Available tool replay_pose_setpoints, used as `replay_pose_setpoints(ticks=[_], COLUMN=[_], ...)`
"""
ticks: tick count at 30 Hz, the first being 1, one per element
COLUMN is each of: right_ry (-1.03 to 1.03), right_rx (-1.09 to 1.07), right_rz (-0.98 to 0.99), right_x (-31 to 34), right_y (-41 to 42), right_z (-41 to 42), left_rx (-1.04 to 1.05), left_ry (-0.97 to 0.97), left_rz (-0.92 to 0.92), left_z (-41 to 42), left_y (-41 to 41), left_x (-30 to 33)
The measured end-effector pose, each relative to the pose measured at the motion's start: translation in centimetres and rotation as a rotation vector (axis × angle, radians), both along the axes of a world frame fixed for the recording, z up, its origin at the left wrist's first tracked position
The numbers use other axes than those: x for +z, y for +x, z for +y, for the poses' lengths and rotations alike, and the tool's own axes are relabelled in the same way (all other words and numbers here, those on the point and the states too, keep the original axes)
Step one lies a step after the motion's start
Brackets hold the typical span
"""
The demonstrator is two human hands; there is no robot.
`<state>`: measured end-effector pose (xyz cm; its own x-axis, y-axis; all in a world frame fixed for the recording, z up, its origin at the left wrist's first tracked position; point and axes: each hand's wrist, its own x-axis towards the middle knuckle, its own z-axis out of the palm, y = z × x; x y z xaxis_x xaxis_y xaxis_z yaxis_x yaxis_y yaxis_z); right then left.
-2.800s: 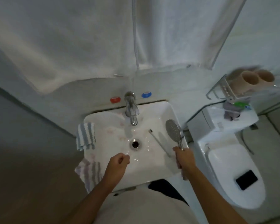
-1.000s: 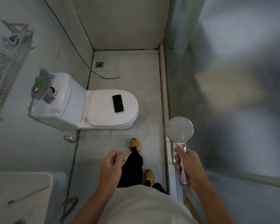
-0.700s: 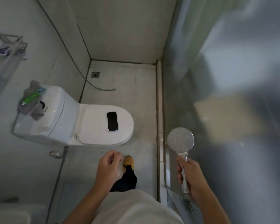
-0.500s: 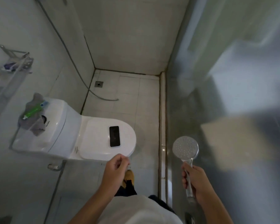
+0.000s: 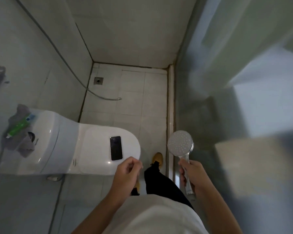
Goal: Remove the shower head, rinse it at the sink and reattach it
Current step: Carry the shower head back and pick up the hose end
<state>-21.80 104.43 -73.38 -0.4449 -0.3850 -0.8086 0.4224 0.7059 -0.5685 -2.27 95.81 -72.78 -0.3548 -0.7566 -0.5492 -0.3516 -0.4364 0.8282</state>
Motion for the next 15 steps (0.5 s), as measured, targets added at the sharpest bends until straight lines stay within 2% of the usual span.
replay_pose_setpoints(ticks=[8, 15], right_ry=[-0.120, -0.119], right_rx=[0.028, 0.106], right_rz=[0.021, 0.063], right_x=[3.4, 4.2], right_y=[-8.1, -11.8], right_z=[-8.3, -10.2], left_rx=[0.090, 0.143], left_ry=[-0.069, -0.088], left_rz=[0.030, 0.057], left_z=[-6.2, -9.7], left_y=[-8.6, -13.4], left_x=[1.4, 0.9])
